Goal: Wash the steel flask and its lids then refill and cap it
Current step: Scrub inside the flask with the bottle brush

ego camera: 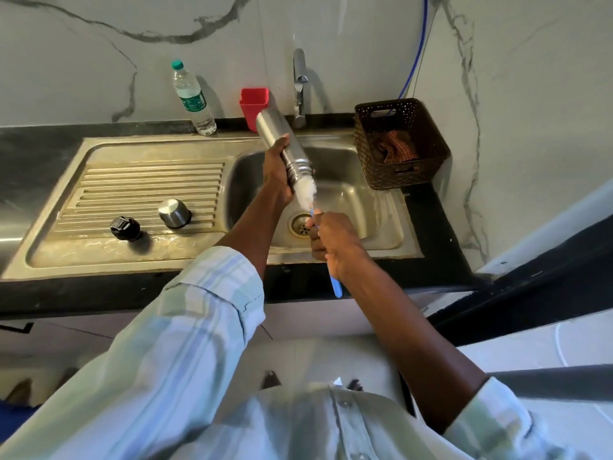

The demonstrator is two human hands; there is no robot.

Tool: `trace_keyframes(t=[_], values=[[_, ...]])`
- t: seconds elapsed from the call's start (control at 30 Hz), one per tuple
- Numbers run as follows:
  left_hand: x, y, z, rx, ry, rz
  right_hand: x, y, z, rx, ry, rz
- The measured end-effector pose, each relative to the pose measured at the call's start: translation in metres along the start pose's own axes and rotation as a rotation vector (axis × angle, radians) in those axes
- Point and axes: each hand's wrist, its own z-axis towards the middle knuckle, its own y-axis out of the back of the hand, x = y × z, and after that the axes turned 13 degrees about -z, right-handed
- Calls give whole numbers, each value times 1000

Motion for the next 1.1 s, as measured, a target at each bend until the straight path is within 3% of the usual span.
trace_keyframes(t=[0.13,0.33,0.47,0.67,0.77,0.97,1.1], values=[[10,-3,-15,49,2,56,16,1,21,-50,-36,30],[3,8,-6,-59,-14,1,-7,-5,1,-23,-35,-38],[11,-2,-17,17,8,39,12,-1,23,-75,-26,-29],[-3,0,-8,-50,-14,-2,5,1,5,12,-17,-24],[7,-7,-18,33,25,13,20,2,21,-30,-34,21],[-6,-2,-11,2,36,-62,3,0,4,101,-40,106],[8,-12,-21,77,68,-18,23,5,20,88,-68,153]])
